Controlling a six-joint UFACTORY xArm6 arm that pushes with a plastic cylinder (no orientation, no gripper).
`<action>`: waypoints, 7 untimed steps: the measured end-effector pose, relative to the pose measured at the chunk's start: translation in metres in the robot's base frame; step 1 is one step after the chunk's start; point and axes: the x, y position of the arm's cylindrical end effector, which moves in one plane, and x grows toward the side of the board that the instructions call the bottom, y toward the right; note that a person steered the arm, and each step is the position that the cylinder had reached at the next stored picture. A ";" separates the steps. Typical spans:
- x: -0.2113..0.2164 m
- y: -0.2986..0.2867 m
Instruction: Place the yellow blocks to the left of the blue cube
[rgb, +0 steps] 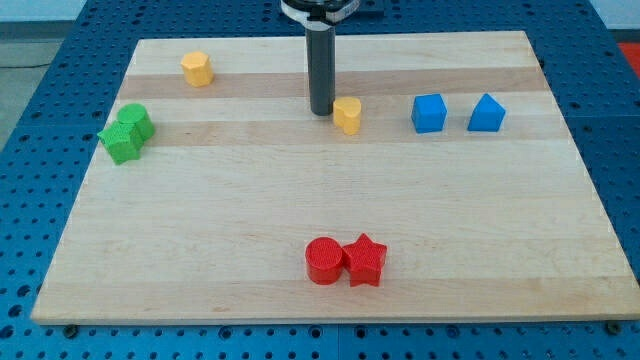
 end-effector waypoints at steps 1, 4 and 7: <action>0.000 0.010; 0.012 -0.015; 0.021 0.011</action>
